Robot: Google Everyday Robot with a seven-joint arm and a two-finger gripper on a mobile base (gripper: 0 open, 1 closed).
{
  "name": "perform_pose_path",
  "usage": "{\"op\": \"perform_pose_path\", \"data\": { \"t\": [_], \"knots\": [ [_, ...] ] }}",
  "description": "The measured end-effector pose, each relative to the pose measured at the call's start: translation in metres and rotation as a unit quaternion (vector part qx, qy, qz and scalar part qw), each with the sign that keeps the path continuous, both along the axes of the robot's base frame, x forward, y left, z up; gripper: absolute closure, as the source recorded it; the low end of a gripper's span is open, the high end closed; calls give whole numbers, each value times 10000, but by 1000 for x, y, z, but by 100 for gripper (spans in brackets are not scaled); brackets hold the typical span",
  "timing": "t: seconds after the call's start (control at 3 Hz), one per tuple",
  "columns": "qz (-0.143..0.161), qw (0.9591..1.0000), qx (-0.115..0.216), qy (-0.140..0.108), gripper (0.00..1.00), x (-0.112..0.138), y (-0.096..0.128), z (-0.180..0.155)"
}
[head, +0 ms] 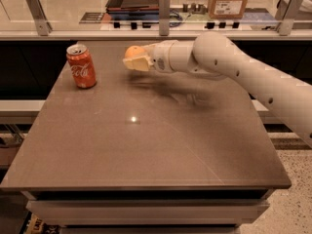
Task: Pick orange
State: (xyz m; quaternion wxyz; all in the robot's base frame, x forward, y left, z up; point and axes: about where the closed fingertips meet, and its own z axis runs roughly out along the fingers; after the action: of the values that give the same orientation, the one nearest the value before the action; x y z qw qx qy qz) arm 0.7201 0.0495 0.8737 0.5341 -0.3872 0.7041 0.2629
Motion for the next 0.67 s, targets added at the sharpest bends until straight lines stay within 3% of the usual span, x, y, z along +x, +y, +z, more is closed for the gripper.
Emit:
{"op": "perform_pose_path", "data": {
  "t": [0.67],
  "knots": [
    [538,9982,169,-210,100,0,-6,43]
  ]
}}
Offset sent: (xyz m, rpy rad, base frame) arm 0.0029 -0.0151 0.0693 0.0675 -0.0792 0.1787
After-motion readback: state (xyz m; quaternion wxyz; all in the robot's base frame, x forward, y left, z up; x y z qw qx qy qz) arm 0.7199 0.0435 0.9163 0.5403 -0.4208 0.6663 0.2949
